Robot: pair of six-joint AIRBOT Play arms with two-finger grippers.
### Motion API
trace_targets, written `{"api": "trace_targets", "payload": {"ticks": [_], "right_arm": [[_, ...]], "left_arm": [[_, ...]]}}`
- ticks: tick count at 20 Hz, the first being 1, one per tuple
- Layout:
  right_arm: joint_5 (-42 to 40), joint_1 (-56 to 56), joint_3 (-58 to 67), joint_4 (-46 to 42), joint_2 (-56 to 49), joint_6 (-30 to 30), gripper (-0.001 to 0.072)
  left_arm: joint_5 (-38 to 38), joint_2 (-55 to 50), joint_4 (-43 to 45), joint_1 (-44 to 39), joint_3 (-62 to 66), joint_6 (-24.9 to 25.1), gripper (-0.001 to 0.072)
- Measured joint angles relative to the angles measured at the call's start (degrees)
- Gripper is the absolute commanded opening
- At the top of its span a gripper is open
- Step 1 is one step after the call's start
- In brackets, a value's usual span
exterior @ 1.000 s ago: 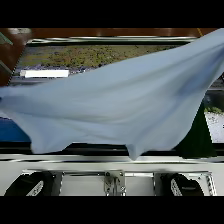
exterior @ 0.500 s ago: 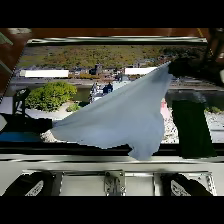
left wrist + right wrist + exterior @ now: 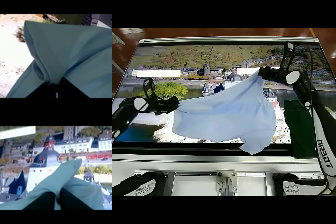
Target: Fold the shirts.
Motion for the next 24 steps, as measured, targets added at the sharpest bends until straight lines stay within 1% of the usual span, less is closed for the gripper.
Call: {"api": "trace_targets", "payload": {"ticks": [1,3,5,6,8,10,11,13,15,17,20,21,22,24], "right_arm": [[1.4,0.1,0.0,0.0,-0.4,0.3,0.0596],[4.9,-0.2,0.0,-0.1,0.3,-0.1,0.0596],[9.5,-1.5,0.0,-2.0,3.2,-1.6,0.0594],[12.5,-2.6,0.0,-4.4,4.8,-2.2,0.0594],[21.2,-6.2,0.0,-11.6,8.1,-2.7,0.0594],[30.9,-11.5,-0.3,-16.4,9.9,-3.2,0.0594],[35.0,-14.4,-0.9,-16.8,10.5,-3.7,0.0595],[42.3,-20.2,-2.9,-15.5,11.2,-4.8,0.0595],[46.6,-24.8,-5.2,-13.0,11.6,-5.4,0.0595],[49.1,-27.6,-7.4,-10.7,11.8,-5.8,0.0595],[50.5,-29.4,-9.6,-8.8,11.9,-6.1,0.0596],[50.6,-29.7,-10.1,-8.5,11.9,-6.1,0.0650],[50.6,-29.9,-10.5,-8.3,11.9,-6.2,0.0667],[50.8,-30.2,-11.0,-7.8,11.9,-6.3,0.0667]], "left_arm": [[0.5,-1.7,-1.7,0.2,0.0,0.0,0.0712],[-0.4,-3.7,-4.1,0.9,0.5,0.8,0.0720],[-4.9,-3.8,-5.3,3.2,1.9,4.5,0.0720],[-8.3,-3.1,-5.7,4.9,2.7,7.2,0.0720],[-14.7,-0.6,-6.3,8.1,3.3,12.2,0.0720],[-20.7,2.6,-6.6,10.6,1.6,16.5,0.0720],[-23.2,4.0,-7.0,11.3,-0.2,18.0,0.0720],[-25.6,5.9,-9.6,12.3,-5.6,20.0,0.0720],[-24.7,6.7,-14.6,12.1,-11.2,21.1,0.0720],[-21.0,6.7,-19.5,10.4,-16.1,21.8,0.0720],[-14.9,4.6,-24.9,5.8,-20.1,22.2,0.0720],[-13.1,3.5,-26.0,4.1,-20.8,22.2,0.0720],[-11.3,2.5,-27.1,2.6,-21.3,22.1,0.0720],[-8.0,0.3,-29.6,-0.1,-21.9,21.6,0.0720]]}}
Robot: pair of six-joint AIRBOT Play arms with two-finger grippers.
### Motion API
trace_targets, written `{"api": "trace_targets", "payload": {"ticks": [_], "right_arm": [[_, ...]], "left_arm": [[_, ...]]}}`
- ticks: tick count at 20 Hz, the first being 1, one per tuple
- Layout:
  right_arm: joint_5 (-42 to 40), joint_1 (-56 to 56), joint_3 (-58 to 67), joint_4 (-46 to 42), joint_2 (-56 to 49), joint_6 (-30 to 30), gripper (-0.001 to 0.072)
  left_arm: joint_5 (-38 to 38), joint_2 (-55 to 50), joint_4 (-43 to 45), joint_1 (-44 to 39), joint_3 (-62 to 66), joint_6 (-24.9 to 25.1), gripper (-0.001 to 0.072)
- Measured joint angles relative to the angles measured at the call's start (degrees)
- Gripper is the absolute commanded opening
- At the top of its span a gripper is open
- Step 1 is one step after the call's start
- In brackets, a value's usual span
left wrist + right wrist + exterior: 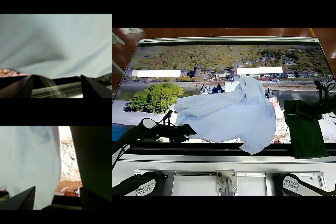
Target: Fold the shirts.
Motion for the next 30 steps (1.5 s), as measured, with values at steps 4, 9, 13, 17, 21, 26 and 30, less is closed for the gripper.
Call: {"api": "trace_targets", "payload": {"ticks": [4,9,13,17,21,26,30], "right_arm": [[0.6,-0.2,-1.1,0.5,0.0,-0.1,0.0668],[-0.9,-0.3,-9.2,4.2,0.0,-1.1,0.0668],[-6.3,-0.3,-17.2,8.7,-0.3,-2.4,0.0667],[-10.6,-0.3,-20.6,13.5,-3.7,-4.0,0.0666],[-12.9,-0.3,-21.5,19.3,-7.7,-6.3,0.0664],[-14.2,3.1,-21.8,21.0,-10.2,-7.7,0.0063],[-12.1,8.3,-19.2,21.2,-9.4,-8.7,0.0062]], "left_arm": [[3.7,-3.0,-2.1,-2.6,-0.5,-0.9,0.0307],[7.6,-4.0,-2.4,-3.5,-0.7,-2.8,0.0037],[8.0,-2.8,-1.7,-3.5,-0.6,-1.9,0.0037],[7.1,0.3,-1.9,-3.5,-0.4,-0.8,0.0037],[6.4,3.8,-2.2,-3.5,-0.3,1.1,0.0037],[6.1,5.7,-2.1,-3.2,-0.2,2.2,0.0037],[3.8,7.7,1.4,-2.7,3.0,2.4,0.0035]]}}
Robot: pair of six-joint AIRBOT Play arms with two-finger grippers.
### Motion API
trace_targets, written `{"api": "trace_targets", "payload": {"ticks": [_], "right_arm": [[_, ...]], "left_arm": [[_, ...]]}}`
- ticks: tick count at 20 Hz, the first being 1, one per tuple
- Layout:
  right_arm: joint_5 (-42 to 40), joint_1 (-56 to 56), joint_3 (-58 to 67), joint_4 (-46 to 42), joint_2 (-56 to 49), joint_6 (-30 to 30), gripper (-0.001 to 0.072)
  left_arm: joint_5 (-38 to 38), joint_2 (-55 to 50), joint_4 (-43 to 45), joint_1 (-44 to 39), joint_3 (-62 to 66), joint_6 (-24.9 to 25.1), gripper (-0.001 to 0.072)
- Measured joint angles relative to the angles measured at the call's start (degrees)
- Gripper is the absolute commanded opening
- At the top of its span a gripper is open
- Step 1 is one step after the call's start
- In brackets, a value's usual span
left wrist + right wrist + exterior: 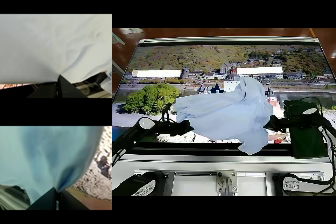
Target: Fold the shirts.
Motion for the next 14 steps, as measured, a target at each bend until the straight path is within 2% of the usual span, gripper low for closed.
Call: {"api": "trace_targets", "payload": {"ticks": [3,6,11,14], "right_arm": [[3.0,2.0,7.5,0.4,6.3,-0.8,0.0062],[2.6,2.3,19.1,1.8,17.1,-1.2,0.0062],[-12.0,2.5,37.1,3.3,37.4,-1.5,0.0062],[-18.9,2.5,42.1,3.0,46.5,-1.2,0.0062]], "left_arm": [[-5.9,4.7,9.0,1.9,9.4,-2.1,0.0036],[-10.8,11.2,15.7,4.7,25.1,-4.0,0.0036],[-11.5,20.3,19.3,7.7,53.9,-5.2,0.0036],[-11.4,24.1,20.6,8.3,63.1,-5.4,0.0036]]}}
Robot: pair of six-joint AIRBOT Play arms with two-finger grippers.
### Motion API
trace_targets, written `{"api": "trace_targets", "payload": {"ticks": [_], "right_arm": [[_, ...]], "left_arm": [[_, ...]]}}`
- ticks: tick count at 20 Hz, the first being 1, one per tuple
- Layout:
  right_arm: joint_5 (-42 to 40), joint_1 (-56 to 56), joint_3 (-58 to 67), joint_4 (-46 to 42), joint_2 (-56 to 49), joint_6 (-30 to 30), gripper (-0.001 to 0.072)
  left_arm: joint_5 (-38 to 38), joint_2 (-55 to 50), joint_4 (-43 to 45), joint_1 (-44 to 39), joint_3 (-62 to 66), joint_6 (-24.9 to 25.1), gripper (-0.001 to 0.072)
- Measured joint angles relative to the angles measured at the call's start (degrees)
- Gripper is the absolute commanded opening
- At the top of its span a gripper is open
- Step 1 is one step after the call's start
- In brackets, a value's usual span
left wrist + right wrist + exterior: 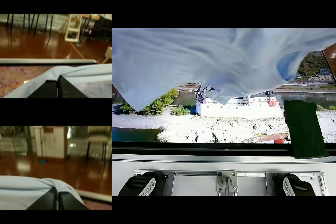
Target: Fold the shirts.
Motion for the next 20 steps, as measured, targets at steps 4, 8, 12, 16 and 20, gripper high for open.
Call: {"api": "trace_targets", "payload": {"ticks": [4,8,12,16,20], "right_arm": [[-0.2,0.0,2.2,-5.0,6.0,4.1,0.0062],[5.7,0.0,2.8,-12.8,5.5,9.4,0.0062],[16.0,0.1,2.8,-16.4,-1.9,11.7,0.0062],[24.7,0.1,0.3,-17.8,-14.3,12.4,0.0062],[22.5,0.9,-2.3,-18.4,-29.6,14.3,0.0062]], "left_arm": [[-2.4,3.6,3.1,0.2,4.2,-0.2,0.0036],[-9.6,4.2,7.2,0.3,3.6,-0.8,0.0036],[-14.2,3.9,9.1,0.3,-5.6,-1.5,0.0037],[-13.0,1.1,9.7,0.3,-22.5,-2.8,0.0036],[-4.8,-8.3,8.2,0.8,-34.7,-6.6,0.0037]]}}
